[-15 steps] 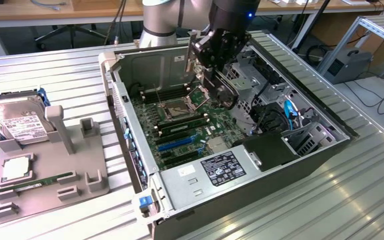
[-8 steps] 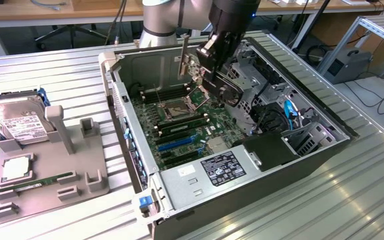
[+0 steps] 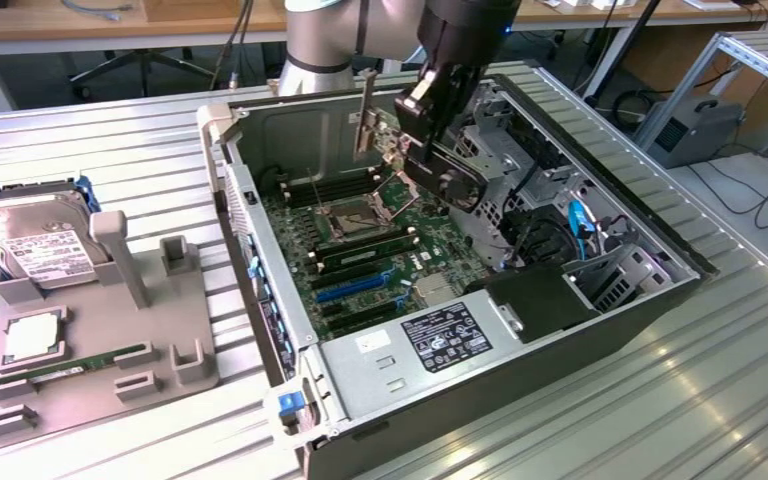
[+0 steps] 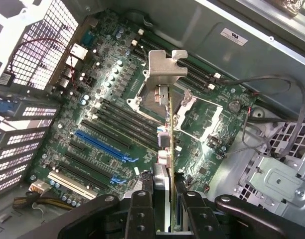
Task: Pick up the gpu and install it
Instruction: 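Insert the gpu into the slot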
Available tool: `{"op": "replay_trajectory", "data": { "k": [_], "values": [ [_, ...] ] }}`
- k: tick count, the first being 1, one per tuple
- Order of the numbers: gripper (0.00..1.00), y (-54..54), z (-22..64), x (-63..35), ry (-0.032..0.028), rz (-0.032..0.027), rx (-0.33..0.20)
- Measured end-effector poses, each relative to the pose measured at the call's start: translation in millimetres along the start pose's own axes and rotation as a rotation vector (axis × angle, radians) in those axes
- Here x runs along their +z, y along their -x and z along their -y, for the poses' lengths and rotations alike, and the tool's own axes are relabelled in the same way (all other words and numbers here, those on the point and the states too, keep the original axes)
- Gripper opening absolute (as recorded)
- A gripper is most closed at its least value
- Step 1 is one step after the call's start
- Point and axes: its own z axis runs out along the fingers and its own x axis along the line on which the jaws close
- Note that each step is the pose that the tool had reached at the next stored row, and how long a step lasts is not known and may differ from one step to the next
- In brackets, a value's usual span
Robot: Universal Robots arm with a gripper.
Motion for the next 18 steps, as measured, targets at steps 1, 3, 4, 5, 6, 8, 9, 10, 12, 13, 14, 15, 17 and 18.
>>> {"op": "replay_trajectory", "data": {
  "k": [1, 3, 4, 5, 6, 8, 9, 10, 12, 13, 14, 15, 17, 18],
  "values": [
    [0.27, 0.0, 0.0, 0.0, 0.0001, -0.0001, -0.004],
    [0.27, 0.0, 0.0, 0.1, 0.0003, -0.0004, -0.012],
    [0.27, 0.0, 0.0, 0.1, 0.0004, -0.0005, -0.016],
    [0.27, 0.0, 0.0, 0.1, 0.0005, -0.0007, -0.020],
    [0.27, 0.0, 0.0, 0.1, 0.0006, -0.0009, -0.024],
    [0.27, 0.0, 0.0, 0.2, 0.0008, -0.0011, -0.031],
    [0.27, 0.0, 0.0, 0.2, 0.0009, -0.0012, -0.035],
    [0.27, 0.0, 0.0, 0.2, 0.0010, -0.0014, -0.039],
    [0.27, 0.0, 0.0, 0.2, 0.0011, -0.0017, -0.046],
    [0.27, 0.0, 0.0, 0.2, 0.0012, -0.0019, -0.049],
    [0.27, 0.0, 0.0, 0.2, 0.0013, -0.0020, -0.053],
    [0.27, 0.0, 0.0, 0.2, 0.0014, -0.0021, -0.057],
    [0.27, 0.0, 0.0, 0.3, 0.0016, -0.0024, -0.064],
    [0.27, 0.0, 0.0, 0.3, 0.0017, -0.0025, -0.068]
  ]
}}
